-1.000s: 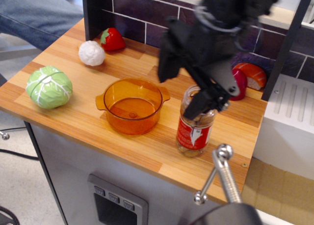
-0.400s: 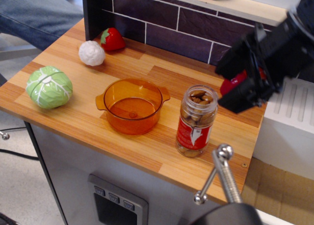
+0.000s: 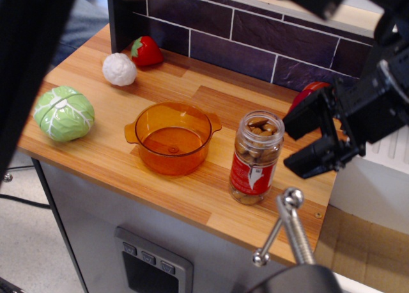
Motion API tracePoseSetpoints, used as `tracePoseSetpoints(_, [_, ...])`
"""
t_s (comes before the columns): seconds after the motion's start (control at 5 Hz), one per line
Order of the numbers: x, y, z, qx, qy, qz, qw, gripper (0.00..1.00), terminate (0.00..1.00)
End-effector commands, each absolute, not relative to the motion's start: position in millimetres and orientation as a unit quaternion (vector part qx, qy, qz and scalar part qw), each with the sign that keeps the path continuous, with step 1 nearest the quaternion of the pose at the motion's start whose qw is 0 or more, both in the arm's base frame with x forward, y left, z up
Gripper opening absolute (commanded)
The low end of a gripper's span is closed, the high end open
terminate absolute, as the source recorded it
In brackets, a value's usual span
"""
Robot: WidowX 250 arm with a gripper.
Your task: Pour almonds in pot
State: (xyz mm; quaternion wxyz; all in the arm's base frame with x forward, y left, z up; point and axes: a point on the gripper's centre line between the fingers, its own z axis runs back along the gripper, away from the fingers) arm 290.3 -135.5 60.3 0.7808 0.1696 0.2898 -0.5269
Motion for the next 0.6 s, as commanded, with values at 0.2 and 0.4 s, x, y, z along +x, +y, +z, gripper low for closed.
tracePoseSetpoints(0.2, [298.0,-121.0,48.2,0.223,0.313,-0.497,0.778,1.00,0.00])
tracePoseSetpoints(0.4, [289.2,-109.5,50.9,0.229,0.320,-0.493,0.776,1.00,0.00])
